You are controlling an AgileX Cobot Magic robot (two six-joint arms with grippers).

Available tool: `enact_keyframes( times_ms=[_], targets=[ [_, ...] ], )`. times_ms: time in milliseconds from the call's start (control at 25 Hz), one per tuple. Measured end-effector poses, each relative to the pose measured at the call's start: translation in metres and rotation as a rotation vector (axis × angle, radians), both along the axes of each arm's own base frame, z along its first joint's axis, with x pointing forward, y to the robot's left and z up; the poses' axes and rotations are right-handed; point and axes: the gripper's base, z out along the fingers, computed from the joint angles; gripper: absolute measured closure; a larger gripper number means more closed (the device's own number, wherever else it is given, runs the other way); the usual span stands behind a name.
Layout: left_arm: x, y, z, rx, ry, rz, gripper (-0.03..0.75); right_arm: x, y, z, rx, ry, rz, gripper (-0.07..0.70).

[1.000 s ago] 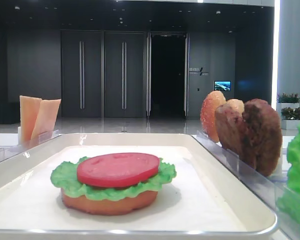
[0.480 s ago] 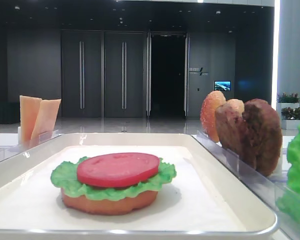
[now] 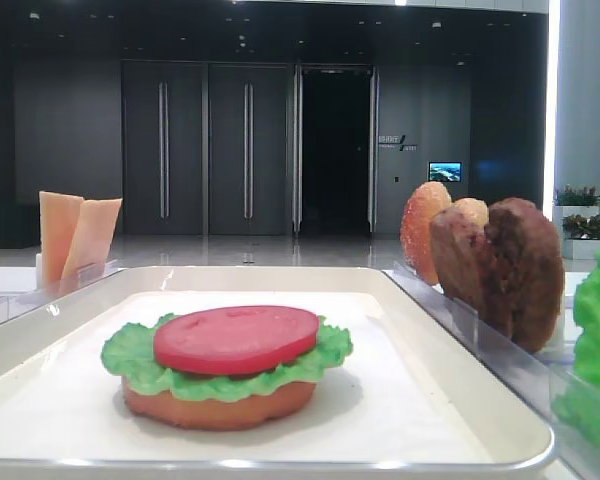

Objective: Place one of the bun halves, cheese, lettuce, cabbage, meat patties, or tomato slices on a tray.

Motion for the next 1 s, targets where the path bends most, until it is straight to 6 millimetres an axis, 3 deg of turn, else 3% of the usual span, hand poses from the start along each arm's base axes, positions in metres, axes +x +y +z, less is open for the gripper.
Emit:
enact_keyframes(
  times_ms=[560, 1000],
  targets=[
    [-0.096, -0.004, 0.007, 0.035, -0.100, -0.001, 0.198, 0.000, 0.000, 0.000, 0.000, 0.000, 0.000, 0.055],
    [-0.171, -0.010, -0.009, 0.057, -0.224, -0.038, 0.199, 0.000, 0.000, 0.000, 0.000, 0.000, 0.000, 0.055]
  ],
)
